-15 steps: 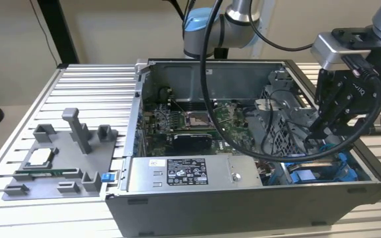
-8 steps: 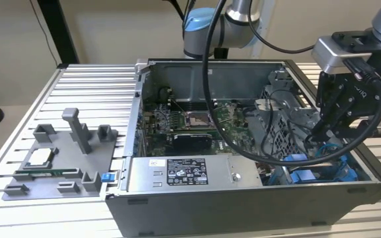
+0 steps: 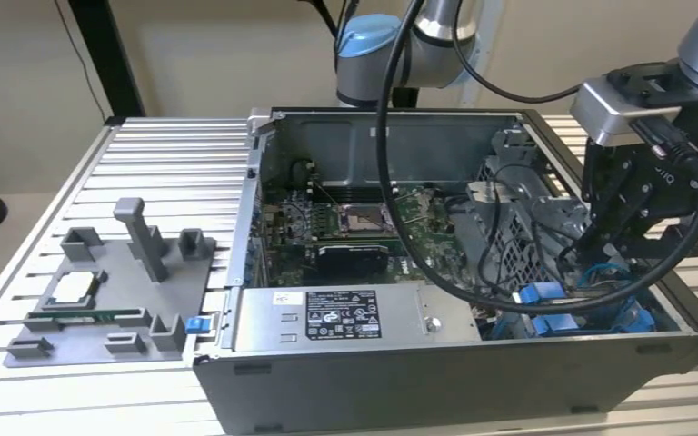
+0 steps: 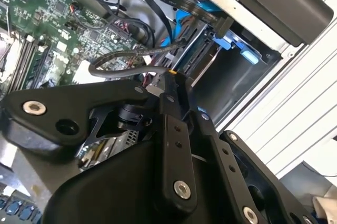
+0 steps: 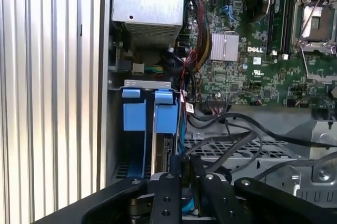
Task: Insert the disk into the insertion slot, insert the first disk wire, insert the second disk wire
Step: 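Insert the first disk wire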
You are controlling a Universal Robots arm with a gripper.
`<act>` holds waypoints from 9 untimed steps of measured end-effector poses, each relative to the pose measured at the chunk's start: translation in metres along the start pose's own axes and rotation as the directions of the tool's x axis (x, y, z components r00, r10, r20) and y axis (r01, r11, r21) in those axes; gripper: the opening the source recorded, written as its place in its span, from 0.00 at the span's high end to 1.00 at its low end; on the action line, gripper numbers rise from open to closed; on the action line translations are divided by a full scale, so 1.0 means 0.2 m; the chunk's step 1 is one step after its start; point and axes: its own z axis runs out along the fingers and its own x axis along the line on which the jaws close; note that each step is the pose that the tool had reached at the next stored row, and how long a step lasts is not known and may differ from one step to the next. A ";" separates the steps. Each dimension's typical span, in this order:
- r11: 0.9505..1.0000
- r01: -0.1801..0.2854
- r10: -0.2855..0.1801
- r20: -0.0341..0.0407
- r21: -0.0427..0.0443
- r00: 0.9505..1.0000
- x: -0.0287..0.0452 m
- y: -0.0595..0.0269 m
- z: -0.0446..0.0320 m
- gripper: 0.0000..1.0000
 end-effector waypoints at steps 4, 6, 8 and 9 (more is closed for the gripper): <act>1.000 0.008 -0.008 -0.008 0.010 1.000 0.001 0.000 0.011 1.00; 1.000 0.012 -0.012 -0.011 0.014 1.000 0.001 0.000 0.017 1.00; 1.000 0.015 -0.015 -0.014 0.018 1.000 0.002 0.000 0.024 1.00; 1.000 0.017 -0.017 -0.016 0.020 1.000 0.002 0.000 0.027 1.00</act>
